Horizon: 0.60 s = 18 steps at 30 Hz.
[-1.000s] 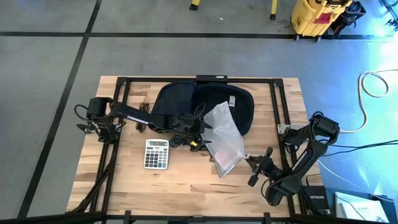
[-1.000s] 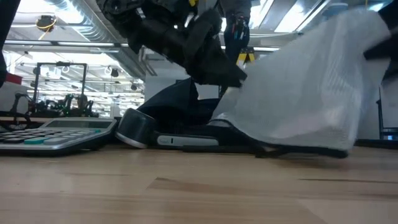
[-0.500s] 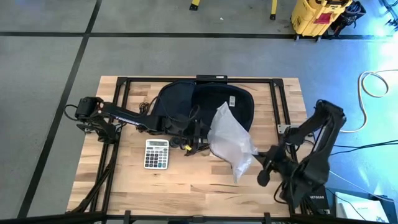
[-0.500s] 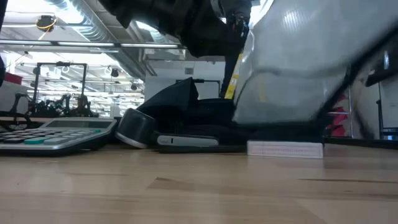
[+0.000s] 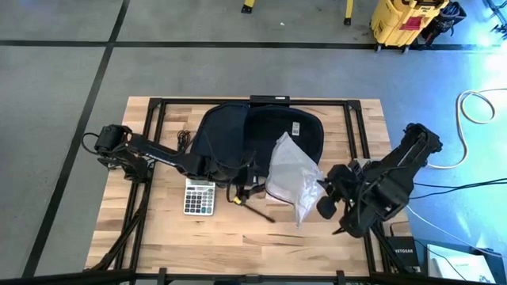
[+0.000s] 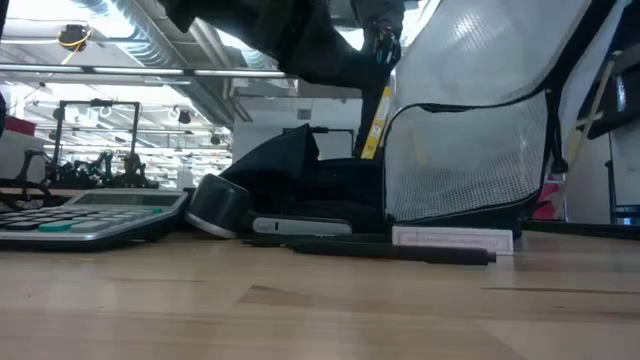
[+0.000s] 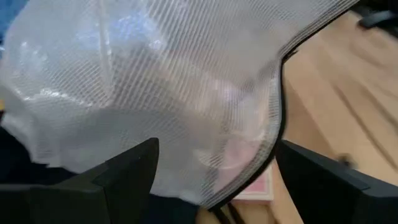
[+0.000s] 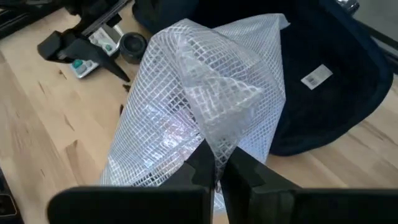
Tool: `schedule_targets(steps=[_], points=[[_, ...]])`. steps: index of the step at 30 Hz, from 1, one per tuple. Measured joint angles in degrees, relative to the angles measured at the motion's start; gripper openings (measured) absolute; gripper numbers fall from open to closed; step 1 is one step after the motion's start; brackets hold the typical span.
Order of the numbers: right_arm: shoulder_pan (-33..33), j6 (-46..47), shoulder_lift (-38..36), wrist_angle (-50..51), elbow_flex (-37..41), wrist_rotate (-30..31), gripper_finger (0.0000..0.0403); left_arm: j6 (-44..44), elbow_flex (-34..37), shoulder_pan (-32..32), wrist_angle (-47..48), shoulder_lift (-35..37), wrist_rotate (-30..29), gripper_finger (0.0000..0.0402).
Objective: Unpack backpack
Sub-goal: Remove the black pens and game card from the transparent zip bag
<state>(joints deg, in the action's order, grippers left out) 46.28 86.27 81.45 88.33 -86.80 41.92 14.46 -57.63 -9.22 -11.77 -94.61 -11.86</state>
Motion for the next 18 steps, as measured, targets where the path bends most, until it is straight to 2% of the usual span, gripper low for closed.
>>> schedule_targets(steps=[3, 8, 14, 18], points=[[0.3, -0.8, 0.0, 0.4, 0.0, 0.0, 0.0, 0.7, 0.0, -1.8, 2.0, 0.0, -2.1, 0.031], [2.9, 1.8, -0.8, 0.7, 0.0, 5.5, 0.0, -0.4, 0.0, -5.4, 1.6, 0.0, -3.3, 0.031], [3.5, 5.6, -1.6, -0.1, 0.1, 16.0, 0.0, -1.3, 0.6, -9.4, -2.7, 0.0, -5.6, 0.031], [3.6, 8.4, -2.4, -0.3, 0.1, 22.4, 0.0, -3.8, 5.6, -13.2, -10.0, 0.0, -9.2, 0.031]])
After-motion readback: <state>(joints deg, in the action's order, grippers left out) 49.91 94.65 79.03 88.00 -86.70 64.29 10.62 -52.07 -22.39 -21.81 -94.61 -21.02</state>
